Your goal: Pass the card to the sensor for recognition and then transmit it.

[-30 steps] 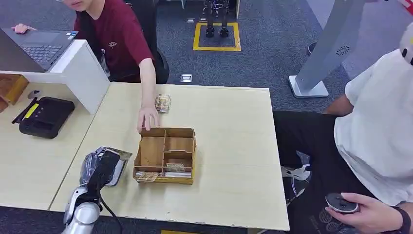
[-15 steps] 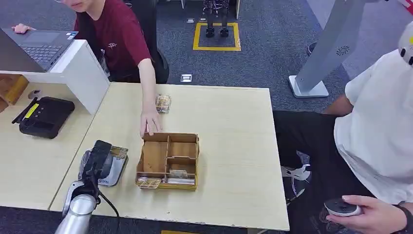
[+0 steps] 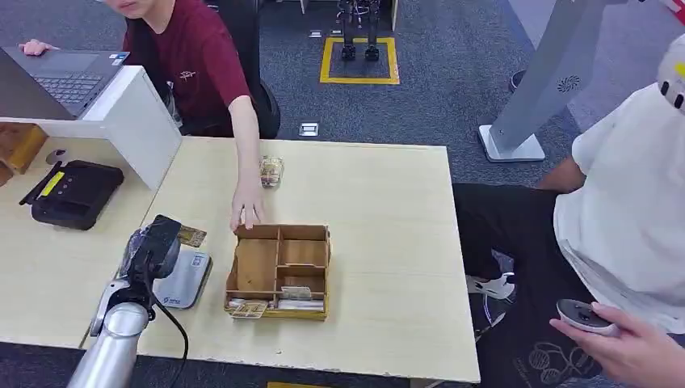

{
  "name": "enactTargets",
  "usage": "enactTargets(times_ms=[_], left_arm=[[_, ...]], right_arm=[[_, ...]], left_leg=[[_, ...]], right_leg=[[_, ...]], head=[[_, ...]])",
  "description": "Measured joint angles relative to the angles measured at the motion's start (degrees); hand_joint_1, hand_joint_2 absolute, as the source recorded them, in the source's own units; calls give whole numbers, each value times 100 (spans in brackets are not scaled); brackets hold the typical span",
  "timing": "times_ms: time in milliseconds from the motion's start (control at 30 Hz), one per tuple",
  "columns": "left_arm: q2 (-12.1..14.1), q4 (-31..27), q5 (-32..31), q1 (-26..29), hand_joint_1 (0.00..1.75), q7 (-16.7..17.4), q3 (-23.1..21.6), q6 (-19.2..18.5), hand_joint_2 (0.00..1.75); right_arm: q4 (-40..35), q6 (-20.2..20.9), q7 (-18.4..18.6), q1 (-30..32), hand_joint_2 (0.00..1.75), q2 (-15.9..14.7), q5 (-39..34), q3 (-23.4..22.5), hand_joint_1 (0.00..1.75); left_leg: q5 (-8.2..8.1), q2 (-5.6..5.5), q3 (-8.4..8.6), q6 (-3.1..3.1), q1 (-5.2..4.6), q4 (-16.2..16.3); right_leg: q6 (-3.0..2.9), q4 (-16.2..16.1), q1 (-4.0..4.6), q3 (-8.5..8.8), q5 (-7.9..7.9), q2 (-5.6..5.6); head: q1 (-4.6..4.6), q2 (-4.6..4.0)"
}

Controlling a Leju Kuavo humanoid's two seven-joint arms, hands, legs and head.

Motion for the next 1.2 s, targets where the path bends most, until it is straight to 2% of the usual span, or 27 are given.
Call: enactTargets(times_ms=[133, 233, 400, 533, 800, 1200], left_arm=[[345, 0, 804, 18, 175, -295, -79, -1125, 175], [619, -9, 1208, 104, 175, -461, -160, -1573, 175], [974, -164, 1527, 338, 175, -620, -271, -1853, 175], [1191, -373, 1527, 560, 175, -640, -378, -1831, 175], [1481, -549, 593, 666, 175, -456, -713, -1365, 175], [1558, -584, 425, 680, 175, -426, -848, -1275, 175]], right_arm=[[0, 81, -37, 1, 175, -15, 68, -17, 0], [0, 92, -52, 0, 175, -39, 87, -22, 0], [0, 105, -68, 5, 175, -57, 105, -39, 0], [0, 157, -68, 6, 175, -66, 116, -52, 0], [0, 177, -50, 5, 175, -70, 142, -114, 0], [0, 177, -50, 1, 175, -70, 157, -157, 0]], left_leg=[[0, 1, 0, 0, 1, 0], [0, 2, 0, 0, 2, -1], [0, 3, 0, 0, 3, -1], [0, 3, -1, 0, 3, 0], [0, 1, 0, 0, 2, 0], [0, 1, -1, 0, 2, 1]], right_leg=[[0, 1, 1, 0, 0, 2], [0, 2, 1, 0, -1, 4], [0, 2, 2, -1, -1, 8], [0, 2, 2, -1, -1, 8], [0, 2, 1, 1, 0, 6], [0, 2, 2, 1, 0, 5]], head=[[0, 0], [0, 0], [0, 0], [0, 0], [2, 0], [0, 0]])
